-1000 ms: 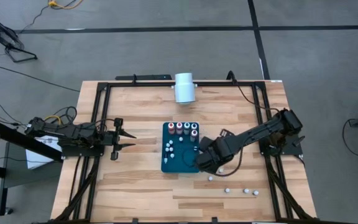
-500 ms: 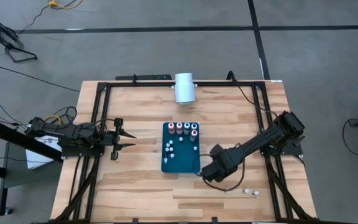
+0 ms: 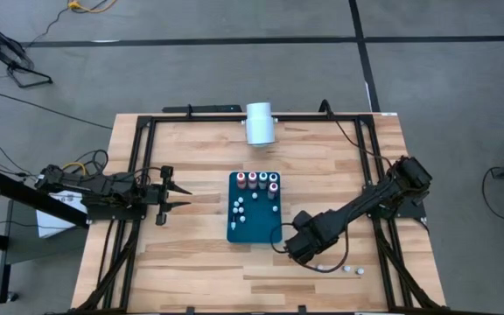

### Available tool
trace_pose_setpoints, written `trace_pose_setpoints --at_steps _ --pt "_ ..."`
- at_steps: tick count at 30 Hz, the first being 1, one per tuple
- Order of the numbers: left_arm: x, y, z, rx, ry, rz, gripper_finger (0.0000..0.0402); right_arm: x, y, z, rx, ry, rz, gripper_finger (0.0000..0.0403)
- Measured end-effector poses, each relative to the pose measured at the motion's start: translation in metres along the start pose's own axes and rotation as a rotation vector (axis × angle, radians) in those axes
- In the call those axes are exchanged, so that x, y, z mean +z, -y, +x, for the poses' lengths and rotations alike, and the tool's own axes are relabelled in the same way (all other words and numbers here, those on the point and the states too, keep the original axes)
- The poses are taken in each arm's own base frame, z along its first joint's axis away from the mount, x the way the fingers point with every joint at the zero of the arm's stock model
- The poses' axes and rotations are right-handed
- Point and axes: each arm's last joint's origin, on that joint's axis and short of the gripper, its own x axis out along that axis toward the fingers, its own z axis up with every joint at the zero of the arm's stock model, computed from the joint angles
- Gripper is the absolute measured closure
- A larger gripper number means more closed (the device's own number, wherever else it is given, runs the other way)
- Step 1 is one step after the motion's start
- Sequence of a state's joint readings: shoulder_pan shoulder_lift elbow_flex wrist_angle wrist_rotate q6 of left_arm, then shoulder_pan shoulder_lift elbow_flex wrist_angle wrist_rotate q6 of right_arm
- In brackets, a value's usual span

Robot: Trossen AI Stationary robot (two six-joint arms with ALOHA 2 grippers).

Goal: Pick & Place food coloring
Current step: Put the small black food coloring bottle into the blue bin

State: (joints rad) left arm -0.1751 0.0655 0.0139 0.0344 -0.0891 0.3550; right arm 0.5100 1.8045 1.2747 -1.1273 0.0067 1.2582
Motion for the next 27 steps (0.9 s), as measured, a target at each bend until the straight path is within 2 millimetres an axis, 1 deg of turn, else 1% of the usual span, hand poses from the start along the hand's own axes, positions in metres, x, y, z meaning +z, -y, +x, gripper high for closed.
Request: trace_pose_setpoints --at_steps 5,8,10,21,27 --pt "0.0 0.0 0.0 0.0 0.0 0.0 0.0278 0.003 0.001 0.002 -0.007 0.024 -0.003 0.02" --pt "0.0 0.0 0.0 0.0 0.0 0.001 0.0278 0.004 0.005 0.011 -0.013 0.018 0.005 0.0204" --pt "0.0 0.0 0.0 0.0 0.0 0.0 0.0278 0.005 0.003 0.016 0.016 0.028 -0.004 0.0208" --pt "0.0 0.0 0.0 0.0 0.0 0.0 0.0278 0.005 0.007 0.032 0.033 0.029 -0.006 0.0224" --pt "0.0 0.0 0.0 0.0 0.0 0.0 0.0278 0.005 0.007 0.033 0.035 0.029 -0.007 0.0248"
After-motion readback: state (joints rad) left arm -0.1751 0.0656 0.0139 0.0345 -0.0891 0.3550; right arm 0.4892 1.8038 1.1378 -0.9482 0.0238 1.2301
